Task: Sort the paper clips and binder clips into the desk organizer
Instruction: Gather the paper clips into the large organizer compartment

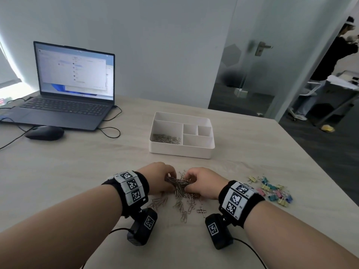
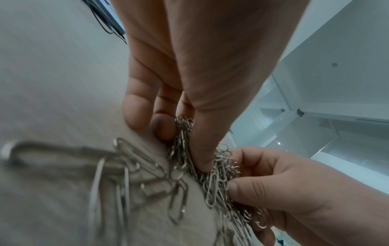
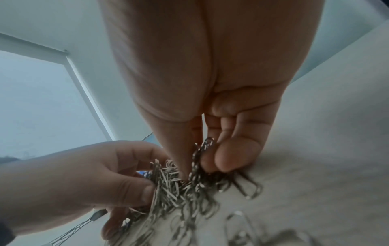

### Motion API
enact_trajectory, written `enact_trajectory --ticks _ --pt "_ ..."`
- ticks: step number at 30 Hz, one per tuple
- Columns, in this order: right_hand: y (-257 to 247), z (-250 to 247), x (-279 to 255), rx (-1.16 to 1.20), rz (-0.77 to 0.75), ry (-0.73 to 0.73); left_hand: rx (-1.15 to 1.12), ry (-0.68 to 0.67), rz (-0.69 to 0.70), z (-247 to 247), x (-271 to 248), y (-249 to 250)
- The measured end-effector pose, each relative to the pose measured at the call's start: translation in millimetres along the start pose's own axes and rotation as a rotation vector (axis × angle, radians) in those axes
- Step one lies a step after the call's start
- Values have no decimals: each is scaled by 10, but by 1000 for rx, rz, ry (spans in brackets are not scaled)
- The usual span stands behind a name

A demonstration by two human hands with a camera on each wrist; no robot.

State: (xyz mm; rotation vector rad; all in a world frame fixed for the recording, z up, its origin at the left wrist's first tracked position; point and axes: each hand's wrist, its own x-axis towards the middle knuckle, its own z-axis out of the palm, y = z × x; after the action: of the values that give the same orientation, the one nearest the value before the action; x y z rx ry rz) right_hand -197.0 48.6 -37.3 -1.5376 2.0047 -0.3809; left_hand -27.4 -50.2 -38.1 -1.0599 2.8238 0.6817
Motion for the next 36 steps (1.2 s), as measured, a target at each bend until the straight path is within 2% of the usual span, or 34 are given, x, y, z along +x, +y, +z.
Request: enact_trajectory --ticks 4,12,18,22,28,36 --pt "59 -17 61 103 26 -11 -90 37 24 -23 10 -112" --pt "56 -84 197 316 27 50 -427 42 -4 -129 94 -309" --pt "54 -119 355 404 15 91 -530 59 -9 -265 222 -407" --pt "84 -110 419 467 21 106 -611 132 7 -466 343 -454" --pt "147 -75 480 535 68 96 -679 310 -66 -810 687 -504" --pt "170 -62 493 597 100 83 -586 333 -207 -991 1069 -335"
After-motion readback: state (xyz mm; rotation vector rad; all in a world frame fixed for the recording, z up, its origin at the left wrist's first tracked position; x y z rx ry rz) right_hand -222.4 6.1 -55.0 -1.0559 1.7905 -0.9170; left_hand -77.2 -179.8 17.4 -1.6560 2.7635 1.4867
